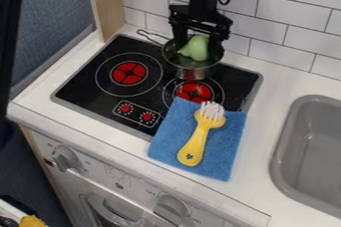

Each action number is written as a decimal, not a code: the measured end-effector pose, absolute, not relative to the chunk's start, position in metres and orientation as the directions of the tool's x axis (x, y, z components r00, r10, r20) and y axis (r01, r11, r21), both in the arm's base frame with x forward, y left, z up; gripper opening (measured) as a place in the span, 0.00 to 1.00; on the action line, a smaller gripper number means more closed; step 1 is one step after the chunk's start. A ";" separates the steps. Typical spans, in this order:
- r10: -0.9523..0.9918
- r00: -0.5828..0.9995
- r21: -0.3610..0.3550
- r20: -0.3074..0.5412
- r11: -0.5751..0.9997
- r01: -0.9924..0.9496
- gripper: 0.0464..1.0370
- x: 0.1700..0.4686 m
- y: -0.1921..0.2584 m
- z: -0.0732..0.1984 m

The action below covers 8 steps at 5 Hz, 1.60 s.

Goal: Take the green object and put it in between of two burner

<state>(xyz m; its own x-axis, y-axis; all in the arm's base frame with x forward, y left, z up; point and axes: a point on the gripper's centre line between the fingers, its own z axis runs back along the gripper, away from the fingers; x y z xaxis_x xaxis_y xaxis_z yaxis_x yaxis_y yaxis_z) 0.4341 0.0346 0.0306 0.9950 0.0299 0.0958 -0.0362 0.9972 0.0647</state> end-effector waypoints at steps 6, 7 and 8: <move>0.000 0.974 0.022 0.226 1.000 -0.005 0.71 0.393 0.024 0.096; 0.000 0.976 0.029 0.219 1.000 -0.007 0.71 0.376 0.025 0.102; -0.012 0.977 0.056 0.213 0.998 -0.001 0.71 0.351 0.027 0.112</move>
<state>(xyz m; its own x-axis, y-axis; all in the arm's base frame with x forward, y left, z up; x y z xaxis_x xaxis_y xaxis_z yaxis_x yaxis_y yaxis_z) 0.3514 0.0273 0.1121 0.9769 -0.0115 0.2133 -0.0006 0.9984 0.0565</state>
